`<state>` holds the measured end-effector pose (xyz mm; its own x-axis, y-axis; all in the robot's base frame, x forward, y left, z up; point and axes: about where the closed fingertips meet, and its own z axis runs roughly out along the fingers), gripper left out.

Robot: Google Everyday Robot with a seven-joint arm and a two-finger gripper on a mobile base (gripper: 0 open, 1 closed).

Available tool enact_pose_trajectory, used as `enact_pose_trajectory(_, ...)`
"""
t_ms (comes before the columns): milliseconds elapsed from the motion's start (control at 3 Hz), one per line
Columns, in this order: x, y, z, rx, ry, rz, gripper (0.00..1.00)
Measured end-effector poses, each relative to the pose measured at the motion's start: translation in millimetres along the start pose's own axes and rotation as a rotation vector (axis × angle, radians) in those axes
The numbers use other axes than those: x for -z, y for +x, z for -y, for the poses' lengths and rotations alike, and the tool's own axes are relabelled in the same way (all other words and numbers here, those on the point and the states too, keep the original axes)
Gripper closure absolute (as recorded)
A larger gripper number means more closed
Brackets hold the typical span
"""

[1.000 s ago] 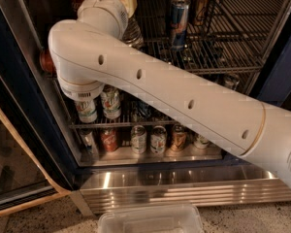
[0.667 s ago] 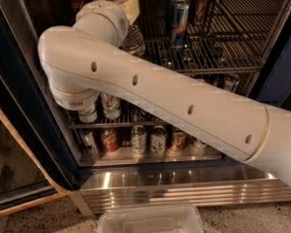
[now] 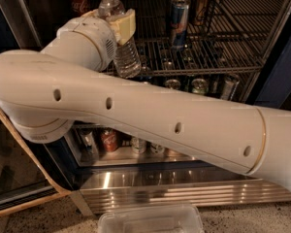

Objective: Pick water bottle from top shelf of fridge

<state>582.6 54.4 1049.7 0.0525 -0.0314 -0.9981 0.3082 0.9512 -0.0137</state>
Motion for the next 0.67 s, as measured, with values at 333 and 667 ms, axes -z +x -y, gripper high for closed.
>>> enact_pose_trajectory(333, 28.8, -6.9, -10.4, 0.003, -0.011, 0.027, 1.0)
enact_pose_trajectory(667, 28.8, -6.5, -10.3, 0.003, -0.011, 0.027, 1.0)
